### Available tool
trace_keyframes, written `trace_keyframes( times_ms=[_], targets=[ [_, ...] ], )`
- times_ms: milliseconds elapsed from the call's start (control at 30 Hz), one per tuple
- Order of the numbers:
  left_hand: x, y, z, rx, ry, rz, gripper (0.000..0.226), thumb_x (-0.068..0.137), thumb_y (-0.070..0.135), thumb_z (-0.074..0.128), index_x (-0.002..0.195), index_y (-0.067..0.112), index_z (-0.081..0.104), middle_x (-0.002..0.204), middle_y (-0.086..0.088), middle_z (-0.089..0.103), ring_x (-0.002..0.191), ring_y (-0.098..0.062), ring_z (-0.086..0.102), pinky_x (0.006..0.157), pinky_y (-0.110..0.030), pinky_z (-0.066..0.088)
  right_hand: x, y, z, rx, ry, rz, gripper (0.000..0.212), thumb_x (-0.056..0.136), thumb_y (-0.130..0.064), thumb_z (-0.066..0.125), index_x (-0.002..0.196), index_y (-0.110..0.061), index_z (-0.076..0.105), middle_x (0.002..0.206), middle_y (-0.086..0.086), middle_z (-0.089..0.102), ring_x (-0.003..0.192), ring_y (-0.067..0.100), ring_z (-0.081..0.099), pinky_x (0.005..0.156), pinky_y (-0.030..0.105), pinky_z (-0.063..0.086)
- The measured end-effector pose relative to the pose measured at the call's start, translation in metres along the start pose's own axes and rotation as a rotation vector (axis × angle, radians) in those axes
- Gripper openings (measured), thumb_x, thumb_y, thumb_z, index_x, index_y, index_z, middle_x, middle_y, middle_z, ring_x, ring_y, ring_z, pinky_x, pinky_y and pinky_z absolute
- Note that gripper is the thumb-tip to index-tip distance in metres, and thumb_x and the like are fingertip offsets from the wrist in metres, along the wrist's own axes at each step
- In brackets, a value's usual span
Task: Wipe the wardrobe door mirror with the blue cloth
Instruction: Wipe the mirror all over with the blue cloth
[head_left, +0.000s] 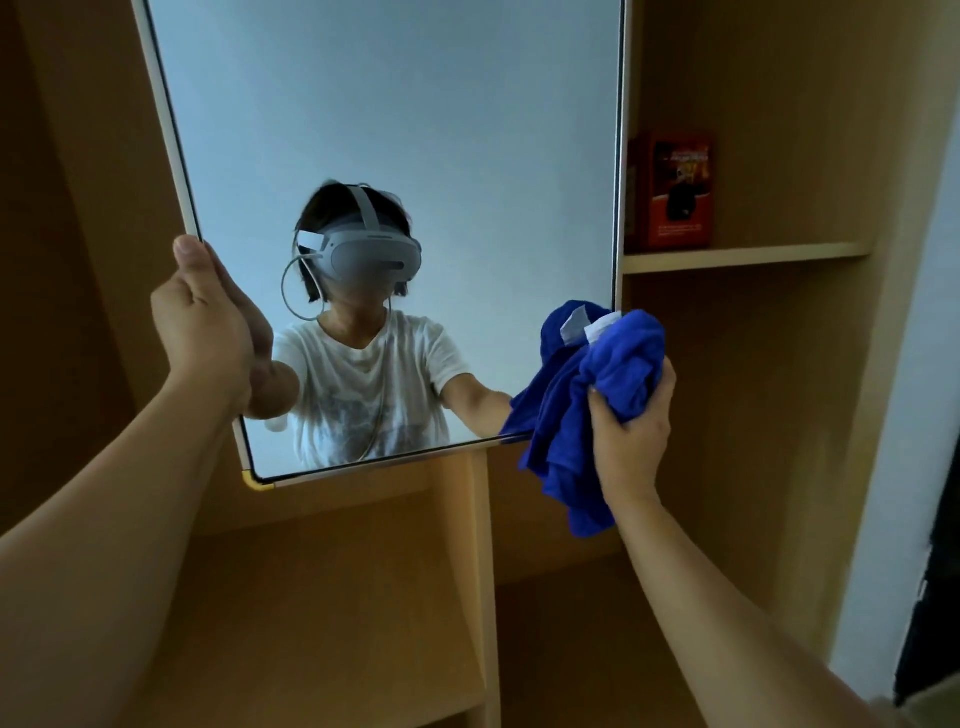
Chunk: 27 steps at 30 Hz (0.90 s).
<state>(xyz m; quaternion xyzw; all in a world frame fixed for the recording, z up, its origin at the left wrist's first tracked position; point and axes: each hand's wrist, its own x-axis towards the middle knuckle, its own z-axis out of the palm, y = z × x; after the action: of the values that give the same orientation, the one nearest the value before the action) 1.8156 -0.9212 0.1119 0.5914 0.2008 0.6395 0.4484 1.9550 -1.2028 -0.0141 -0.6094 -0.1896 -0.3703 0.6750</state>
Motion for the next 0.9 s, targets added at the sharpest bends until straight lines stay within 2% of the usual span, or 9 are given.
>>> trace_keyframes(
  times_ms=[100,200,300,433,533,600,700,800,900],
  targets=[
    [0.0,0.0,0.0,-0.007,-0.003,-0.003,0.051,0.086,0.071,0.026,0.063,0.028,0.042,0.062,0.01,0.047,0.059,-0.003,0.049,0.061,-0.025,0.04,-0.021,-0.001,0.008,-0.312,-0.006,-0.185,0.077,0.078,-0.018,0.072,0.143,-0.018,0.032,0.141,0.012,0.044,0.127,0.029,0.045,0.103,0.051,0.041],
    [-0.003,0.001,-0.001,-0.027,0.001,-0.008,0.051,0.087,0.069,0.027,0.064,0.027,0.042,0.063,0.009,0.047,0.057,-0.002,0.048,0.059,-0.025,0.04,-0.019,-0.007,0.018,-0.546,-0.077,-0.474,0.08,0.076,-0.033,0.068,0.144,-0.021,0.029,0.147,0.016,0.039,0.13,0.038,0.041,0.103,0.056,0.038],
    [-0.007,0.006,-0.002,-0.029,-0.001,-0.026,0.049,0.089,0.067,0.027,0.065,0.026,0.042,0.058,0.01,0.048,0.047,0.004,0.049,0.053,-0.022,0.041,-0.025,-0.021,0.037,-0.519,-0.164,-0.492,0.082,0.077,-0.048,0.061,0.146,-0.024,0.024,0.151,0.012,0.034,0.135,0.036,0.035,0.107,0.056,0.033],
    [-0.012,0.012,-0.004,-0.061,-0.006,-0.004,0.051,0.091,0.065,0.027,0.063,0.024,0.04,0.042,0.009,0.047,0.033,0.004,0.045,0.036,-0.014,0.036,-0.071,-0.031,0.066,-0.537,-0.237,-0.516,0.091,0.077,-0.071,0.053,0.147,-0.022,0.022,0.152,0.012,0.031,0.14,0.034,0.027,0.115,0.054,0.018],
    [-0.012,0.01,-0.004,-0.061,-0.009,-0.005,0.051,0.09,0.066,0.027,0.063,0.025,0.041,0.051,0.008,0.046,0.035,0.003,0.045,0.039,-0.015,0.038,-0.083,-0.03,0.077,-0.539,-0.268,-0.623,0.09,0.077,-0.062,0.061,0.147,-0.022,0.023,0.152,0.012,0.031,0.14,0.034,0.027,0.115,0.053,0.017],
    [-0.011,0.009,-0.004,-0.064,-0.006,-0.005,0.049,0.089,0.067,0.028,0.064,0.027,0.043,0.057,0.009,0.049,0.041,0.006,0.048,0.047,-0.019,0.041,-0.084,-0.023,0.072,-0.547,-0.367,-0.828,0.087,0.077,-0.051,0.069,0.147,-0.024,0.024,0.15,0.011,0.035,0.138,0.034,0.033,0.113,0.054,0.025],
    [-0.008,0.006,-0.003,-0.06,-0.004,0.02,0.051,0.088,0.067,0.029,0.062,0.027,0.043,0.06,0.009,0.049,0.052,0.003,0.049,0.056,-0.02,0.04,-0.081,-0.002,0.047,-0.563,-0.526,-1.078,0.069,0.086,-0.043,0.063,0.145,-0.027,0.03,0.145,0.009,0.045,0.13,0.031,0.045,0.106,0.05,0.037],
    [-0.006,0.005,-0.003,-0.07,0.003,0.009,0.053,0.086,0.069,0.029,0.059,0.025,0.041,0.055,0.009,0.047,0.052,-0.002,0.05,0.054,-0.024,0.041,-0.068,0.017,0.015,-0.561,-0.486,-0.919,0.074,0.08,-0.053,0.063,0.141,-0.024,0.035,0.136,0.01,0.053,0.121,0.029,0.053,0.098,0.048,0.046],
    [-0.009,0.008,-0.002,-0.069,0.017,0.018,0.052,0.091,0.064,0.03,0.058,0.024,0.039,0.047,0.012,0.044,0.041,0.005,0.045,0.047,-0.016,0.038,-0.05,0.02,-0.005,-0.542,-0.348,-0.662,0.075,0.075,-0.056,0.06,0.136,-0.018,0.039,0.125,0.013,0.058,0.111,0.03,0.058,0.091,0.045,0.051]
  ],
)
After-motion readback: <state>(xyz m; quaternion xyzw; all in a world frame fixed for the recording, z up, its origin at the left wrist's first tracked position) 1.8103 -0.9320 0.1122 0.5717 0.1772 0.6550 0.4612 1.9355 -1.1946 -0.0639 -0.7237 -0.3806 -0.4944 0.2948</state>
